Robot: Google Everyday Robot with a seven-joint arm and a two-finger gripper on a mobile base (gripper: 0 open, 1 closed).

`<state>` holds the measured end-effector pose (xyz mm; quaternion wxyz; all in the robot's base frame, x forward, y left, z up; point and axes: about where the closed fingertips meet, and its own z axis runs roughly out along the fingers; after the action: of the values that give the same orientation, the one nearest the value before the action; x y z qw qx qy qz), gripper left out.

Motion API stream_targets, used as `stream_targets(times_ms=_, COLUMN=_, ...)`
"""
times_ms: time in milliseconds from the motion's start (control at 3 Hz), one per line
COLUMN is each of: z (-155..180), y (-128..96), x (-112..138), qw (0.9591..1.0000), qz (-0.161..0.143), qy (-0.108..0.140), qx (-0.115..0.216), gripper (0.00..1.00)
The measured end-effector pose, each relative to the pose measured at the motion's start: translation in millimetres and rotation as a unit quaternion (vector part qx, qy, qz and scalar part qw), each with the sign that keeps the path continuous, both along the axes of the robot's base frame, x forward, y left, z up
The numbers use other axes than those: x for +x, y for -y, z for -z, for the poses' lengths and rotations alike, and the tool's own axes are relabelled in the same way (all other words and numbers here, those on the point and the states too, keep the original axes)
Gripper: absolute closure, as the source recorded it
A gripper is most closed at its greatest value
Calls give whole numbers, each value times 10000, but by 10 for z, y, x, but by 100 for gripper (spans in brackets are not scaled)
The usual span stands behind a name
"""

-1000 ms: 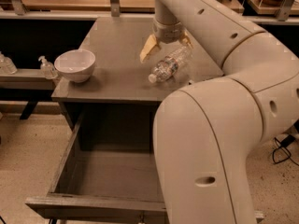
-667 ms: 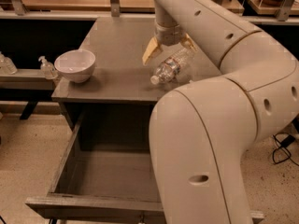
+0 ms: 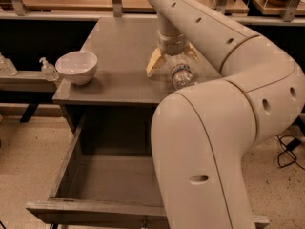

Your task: Place water bottle into top drawer

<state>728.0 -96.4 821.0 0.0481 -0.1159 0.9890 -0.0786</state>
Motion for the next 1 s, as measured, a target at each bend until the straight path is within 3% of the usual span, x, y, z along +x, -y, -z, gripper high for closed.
stream_targets(times_ms=333, z=31, y=-23, x=39, qw=10000, qz=-35, qy=42, qx=32, gripper=18)
stream_targets(times_ms=1000, z=-49, y=-36, x=74, qw=9999, qz=-44, qy=89, qx=48, gripper=80)
